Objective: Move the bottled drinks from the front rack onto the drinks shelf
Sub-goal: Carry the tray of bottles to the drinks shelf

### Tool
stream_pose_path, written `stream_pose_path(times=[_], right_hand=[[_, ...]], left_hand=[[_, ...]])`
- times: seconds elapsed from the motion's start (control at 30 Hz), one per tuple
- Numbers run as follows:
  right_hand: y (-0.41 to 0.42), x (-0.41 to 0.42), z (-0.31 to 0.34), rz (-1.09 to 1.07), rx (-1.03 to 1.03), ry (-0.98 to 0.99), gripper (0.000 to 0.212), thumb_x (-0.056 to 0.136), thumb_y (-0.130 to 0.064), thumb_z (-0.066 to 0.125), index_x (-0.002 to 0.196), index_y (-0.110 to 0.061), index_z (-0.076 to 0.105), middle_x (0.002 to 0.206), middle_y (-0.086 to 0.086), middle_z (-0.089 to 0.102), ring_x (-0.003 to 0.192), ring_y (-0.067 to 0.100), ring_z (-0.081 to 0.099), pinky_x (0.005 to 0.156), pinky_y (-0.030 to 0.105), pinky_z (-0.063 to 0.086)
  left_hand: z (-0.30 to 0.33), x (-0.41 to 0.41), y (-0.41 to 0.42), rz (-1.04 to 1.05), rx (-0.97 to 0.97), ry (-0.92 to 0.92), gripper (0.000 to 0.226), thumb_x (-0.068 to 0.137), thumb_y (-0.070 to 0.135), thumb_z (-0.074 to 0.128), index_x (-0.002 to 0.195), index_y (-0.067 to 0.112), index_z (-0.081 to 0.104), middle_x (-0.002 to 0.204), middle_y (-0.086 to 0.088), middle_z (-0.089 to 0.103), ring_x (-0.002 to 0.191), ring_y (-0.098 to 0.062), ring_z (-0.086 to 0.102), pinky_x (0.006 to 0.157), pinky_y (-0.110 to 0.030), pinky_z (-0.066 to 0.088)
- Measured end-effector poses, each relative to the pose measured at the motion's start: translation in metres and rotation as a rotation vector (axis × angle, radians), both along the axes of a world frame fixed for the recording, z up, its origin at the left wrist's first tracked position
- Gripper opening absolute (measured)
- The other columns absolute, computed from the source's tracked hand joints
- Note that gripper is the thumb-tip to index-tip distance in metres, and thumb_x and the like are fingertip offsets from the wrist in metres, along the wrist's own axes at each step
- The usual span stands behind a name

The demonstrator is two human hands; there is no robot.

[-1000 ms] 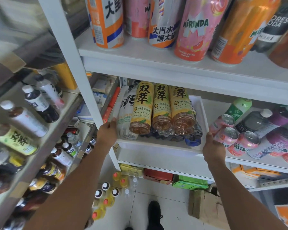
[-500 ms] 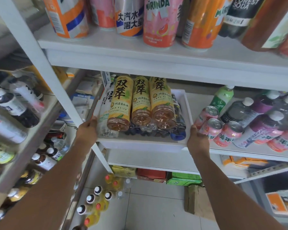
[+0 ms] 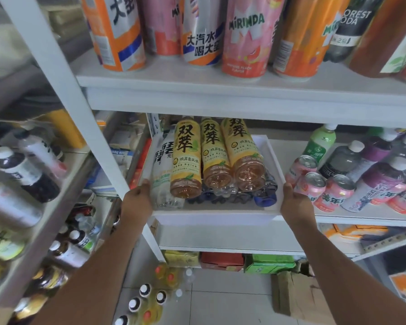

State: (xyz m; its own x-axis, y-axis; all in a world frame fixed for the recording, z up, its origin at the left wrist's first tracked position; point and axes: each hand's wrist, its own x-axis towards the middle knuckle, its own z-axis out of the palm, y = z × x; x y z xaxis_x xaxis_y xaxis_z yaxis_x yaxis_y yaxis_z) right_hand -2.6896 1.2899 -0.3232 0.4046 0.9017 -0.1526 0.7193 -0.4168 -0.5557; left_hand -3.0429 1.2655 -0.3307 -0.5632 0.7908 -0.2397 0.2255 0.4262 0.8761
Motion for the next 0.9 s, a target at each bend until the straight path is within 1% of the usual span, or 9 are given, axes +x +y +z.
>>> stream_pose_path(times=[0.1,0.23,0.3,0.37,0.5,0.63,0.73,0.83,0.9], right_hand=[[-0.007,-0.002,0.004,-0.01,-0.019,-0.044,0.04,0.106,-0.017,0.028,0.141,0.0,0.041,0.117,0.031,0.06,0.108,0.045,0.058,0.085,0.041,0.047],[-0.02,-0.004,0.008,-0.152,-0.074,0.135,0.059,0.104,-0.041,0.03,0.118,0.01,0.057,0.116,0.031,0.061,0.109,0.045,0.059,0.093,0.045,0.051],[-0.033,-0.006,0.014,-0.088,-0.11,0.105,0.053,0.105,-0.033,0.026,0.117,0.009,0.056,0.115,0.032,0.06,0.107,0.045,0.059,0.093,0.045,0.05],[-0.047,-0.007,0.021,-0.049,-0.085,0.009,0.045,0.105,-0.028,0.027,0.115,0.006,0.054,0.112,0.029,0.06,0.103,0.042,0.058,0.087,0.04,0.049],[-0.074,-0.009,0.031,0.102,0.152,-0.109,0.037,0.1,-0.025,0.041,0.118,0.005,0.052,0.118,0.026,0.054,0.105,0.041,0.052,0.084,0.046,0.047],[-0.068,-0.025,0.079,0.199,0.377,-0.04,0.035,0.098,-0.03,0.051,0.119,-0.002,0.054,0.115,0.022,0.056,0.104,0.038,0.055,0.081,0.039,0.045],[-0.054,-0.049,0.12,0.286,0.475,0.003,0.057,0.094,-0.056,0.04,0.127,-0.01,0.051,0.118,0.017,0.057,0.107,0.037,0.056,0.086,0.045,0.049],[-0.04,-0.07,0.142,0.358,0.36,0.027,0.061,0.095,-0.058,0.045,0.138,-0.016,0.042,0.128,0.017,0.054,0.117,0.035,0.052,0.093,0.043,0.043],[-0.028,-0.079,0.142,0.405,0.252,0.063,0.075,0.086,-0.067,0.045,0.141,-0.017,0.035,0.126,0.018,0.057,0.115,0.037,0.055,0.096,0.046,0.047]], left_hand=[[0.006,0.003,-0.004,-0.04,0.017,0.013,0.044,0.103,0.041,0.04,0.101,0.007,0.068,0.103,-0.019,0.065,0.093,-0.035,0.058,0.085,-0.039,0.048],[0.023,0.005,-0.016,-0.095,-0.046,0.11,0.053,0.105,0.041,0.035,0.126,-0.001,0.059,0.12,-0.026,0.06,0.113,-0.041,0.056,0.087,-0.036,0.039],[0.027,0.0,-0.024,-0.13,-0.075,0.167,0.051,0.105,0.039,0.035,0.121,-0.003,0.059,0.12,-0.029,0.061,0.111,-0.042,0.057,0.089,-0.04,0.043],[0.028,-0.008,-0.037,-0.177,-0.054,0.327,0.04,0.104,0.034,0.037,0.109,-0.001,0.055,0.106,-0.029,0.064,0.097,-0.044,0.061,0.078,-0.043,0.047],[0.045,-0.011,-0.067,-0.389,0.144,0.899,0.014,0.094,0.021,0.051,0.094,0.007,0.052,0.086,-0.016,0.058,0.076,-0.039,0.06,0.058,-0.043,0.051],[0.078,0.007,-0.085,-0.679,0.075,1.3,0.021,0.083,0.028,0.065,0.093,0.01,0.06,0.084,-0.01,0.06,0.076,-0.032,0.06,0.058,-0.042,0.052],[0.095,0.027,-0.093,-0.741,0.08,1.39,0.028,0.076,0.029,0.073,0.093,0.008,0.064,0.079,-0.011,0.063,0.071,-0.032,0.062,0.055,-0.041,0.051],[0.105,0.04,-0.099,-0.727,0.096,1.399,0.026,0.076,0.029,0.072,0.091,0.009,0.065,0.076,-0.009,0.063,0.068,-0.03,0.063,0.054,-0.04,0.051],[0.111,0.043,-0.104,-0.71,0.091,1.394,0.025,0.078,0.03,0.069,0.091,0.009,0.065,0.077,-0.008,0.063,0.069,-0.029,0.063,0.055,-0.04,0.052]])
